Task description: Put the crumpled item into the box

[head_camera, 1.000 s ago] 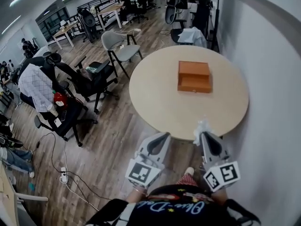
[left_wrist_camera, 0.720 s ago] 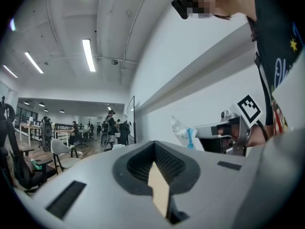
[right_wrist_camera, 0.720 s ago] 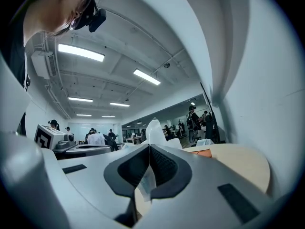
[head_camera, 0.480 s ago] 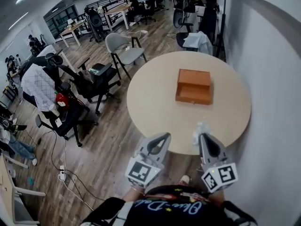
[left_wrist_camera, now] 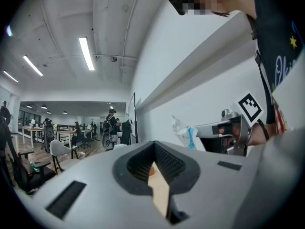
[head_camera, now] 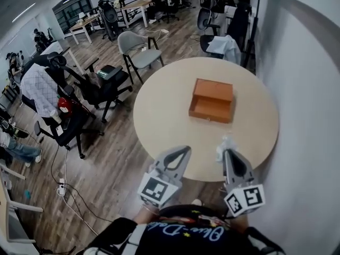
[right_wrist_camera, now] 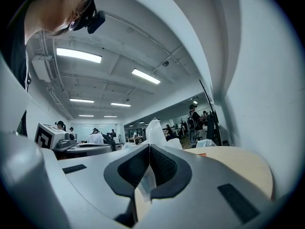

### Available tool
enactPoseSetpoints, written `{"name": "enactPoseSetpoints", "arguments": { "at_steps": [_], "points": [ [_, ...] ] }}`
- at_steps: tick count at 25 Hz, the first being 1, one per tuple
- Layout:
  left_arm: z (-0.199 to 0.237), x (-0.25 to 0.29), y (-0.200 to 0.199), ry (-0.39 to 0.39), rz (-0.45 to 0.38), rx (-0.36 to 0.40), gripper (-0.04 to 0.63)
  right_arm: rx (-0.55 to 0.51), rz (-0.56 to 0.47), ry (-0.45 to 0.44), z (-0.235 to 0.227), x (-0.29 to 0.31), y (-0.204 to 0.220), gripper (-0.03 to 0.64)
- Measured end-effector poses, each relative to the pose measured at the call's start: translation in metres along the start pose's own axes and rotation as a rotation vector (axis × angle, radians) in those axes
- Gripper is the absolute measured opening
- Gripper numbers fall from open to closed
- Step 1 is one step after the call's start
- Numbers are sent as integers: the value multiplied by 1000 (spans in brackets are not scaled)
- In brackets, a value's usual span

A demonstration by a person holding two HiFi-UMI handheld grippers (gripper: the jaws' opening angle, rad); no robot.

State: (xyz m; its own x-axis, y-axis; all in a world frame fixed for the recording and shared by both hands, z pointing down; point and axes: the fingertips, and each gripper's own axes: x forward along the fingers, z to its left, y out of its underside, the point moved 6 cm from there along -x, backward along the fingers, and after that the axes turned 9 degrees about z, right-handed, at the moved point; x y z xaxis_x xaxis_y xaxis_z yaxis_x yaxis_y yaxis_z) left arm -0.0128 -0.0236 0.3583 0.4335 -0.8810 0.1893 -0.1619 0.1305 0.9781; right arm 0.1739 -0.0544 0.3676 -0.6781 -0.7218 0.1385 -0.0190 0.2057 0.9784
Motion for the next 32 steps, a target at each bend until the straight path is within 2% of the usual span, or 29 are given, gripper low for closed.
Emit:
{"name": "enactPoseSetpoints", "arguments": {
  "at_steps": [8, 17, 26, 32],
  "points": [
    [-8, 20, 7, -15, 28, -15, -8, 13, 24, 2, -32, 5, 8, 2],
    [16, 53, 7, -16, 53, -12, -8, 9, 41, 31, -53, 28, 3, 2],
    [75, 107, -12, 3, -13, -10, -8, -30, 41, 105, -87, 83, -26, 2],
    [123, 130, -7, -23, -4, 0, -8, -43, 67, 118, -98, 138, -29, 2]
  ]
}}
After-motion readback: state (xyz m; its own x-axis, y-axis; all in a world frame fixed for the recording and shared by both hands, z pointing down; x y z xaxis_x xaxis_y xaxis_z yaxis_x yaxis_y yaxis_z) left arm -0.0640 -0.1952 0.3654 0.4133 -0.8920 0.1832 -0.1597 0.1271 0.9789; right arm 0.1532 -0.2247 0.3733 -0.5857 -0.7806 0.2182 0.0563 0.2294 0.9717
